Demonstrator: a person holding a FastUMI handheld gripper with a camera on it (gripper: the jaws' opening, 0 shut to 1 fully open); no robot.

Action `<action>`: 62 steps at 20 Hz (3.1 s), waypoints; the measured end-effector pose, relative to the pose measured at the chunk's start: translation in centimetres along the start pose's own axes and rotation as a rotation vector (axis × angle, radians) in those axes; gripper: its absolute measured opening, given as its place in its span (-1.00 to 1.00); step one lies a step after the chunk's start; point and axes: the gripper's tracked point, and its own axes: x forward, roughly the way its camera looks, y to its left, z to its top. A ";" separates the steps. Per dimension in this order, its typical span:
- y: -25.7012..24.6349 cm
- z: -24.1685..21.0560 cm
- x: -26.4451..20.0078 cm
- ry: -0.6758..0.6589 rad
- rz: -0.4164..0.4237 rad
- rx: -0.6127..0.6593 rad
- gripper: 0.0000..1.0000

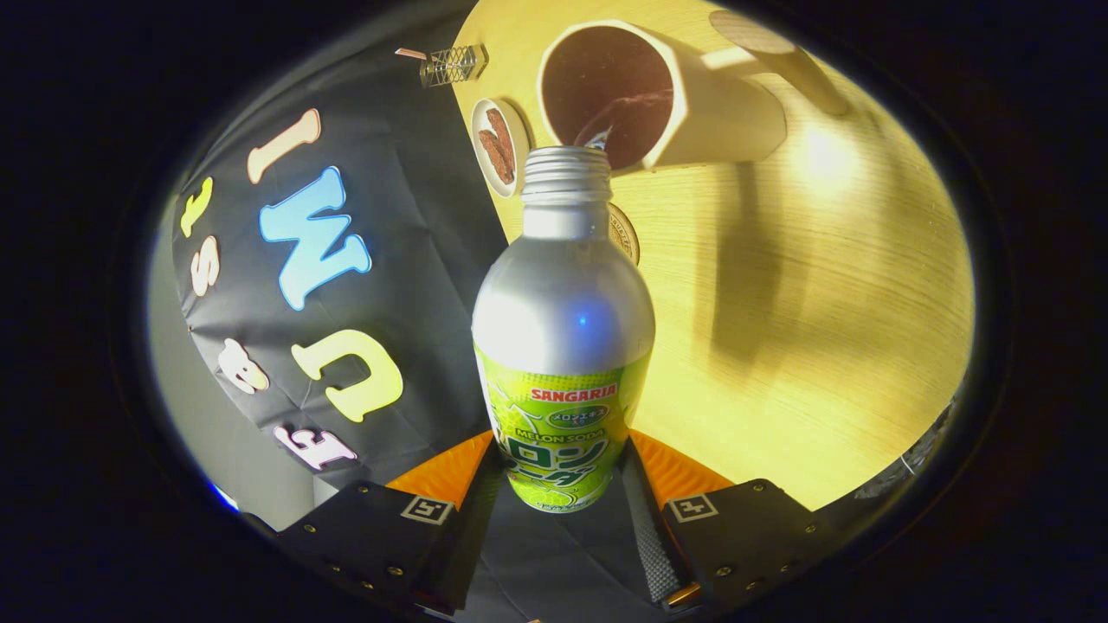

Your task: Take the bottle from table, then pour the juice into the cup, finally place the bottle on the coaster

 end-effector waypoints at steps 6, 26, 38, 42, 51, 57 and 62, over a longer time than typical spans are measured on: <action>0.7 0.0 0.1 0.002 0.015 0.032 0.50; 4.0 0.2 -1.4 0.011 0.077 0.179 0.50; 5.1 0.1 -1.6 0.011 0.086 0.222 0.50; 5.0 0.1 -1.6 0.010 0.084 0.227 0.50; 3.9 0.0 -0.5 -0.007 0.060 0.174 0.50; 1.5 0.4 0.5 -0.039 0.008 0.051 0.50; -0.1 1.5 0.9 -0.097 -0.037 -0.089 0.50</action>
